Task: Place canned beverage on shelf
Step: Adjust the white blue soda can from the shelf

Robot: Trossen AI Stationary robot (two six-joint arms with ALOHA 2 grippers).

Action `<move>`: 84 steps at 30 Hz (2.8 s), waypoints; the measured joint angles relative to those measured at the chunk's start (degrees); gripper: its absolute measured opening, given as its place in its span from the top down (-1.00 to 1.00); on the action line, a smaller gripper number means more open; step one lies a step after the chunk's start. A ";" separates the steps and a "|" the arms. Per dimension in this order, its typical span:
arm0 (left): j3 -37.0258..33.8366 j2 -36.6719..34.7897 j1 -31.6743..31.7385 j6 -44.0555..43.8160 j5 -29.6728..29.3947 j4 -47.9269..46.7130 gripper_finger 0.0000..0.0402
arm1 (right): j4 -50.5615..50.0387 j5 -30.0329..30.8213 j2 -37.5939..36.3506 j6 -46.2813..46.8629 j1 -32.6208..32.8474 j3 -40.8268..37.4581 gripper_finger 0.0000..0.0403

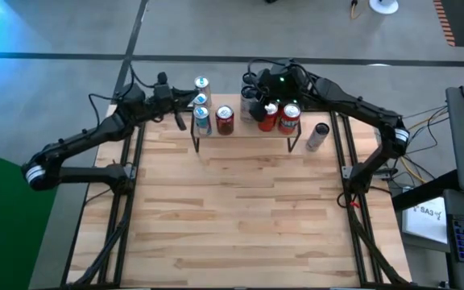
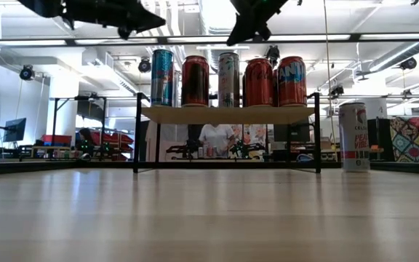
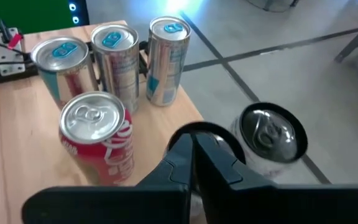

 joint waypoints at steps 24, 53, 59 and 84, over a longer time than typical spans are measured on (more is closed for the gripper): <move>18.14 21.18 -5.09 0.65 0.79 -1.50 1.00 | -4.67 0.06 -18.27 10.02 2.03 -17.58 0.96; 31.03 35.25 -4.81 1.86 0.04 -9.82 1.00 | 21.72 0.02 -13.29 7.28 1.02 -26.38 0.96; 30.85 35.69 -4.76 2.79 -2.44 -10.42 1.00 | 23.19 0.07 -12.11 7.28 0.84 -26.38 0.96; 30.81 35.58 -4.83 2.57 -2.40 -12.19 1.00 | 24.63 0.35 -10.84 7.48 -0.15 -26.38 0.96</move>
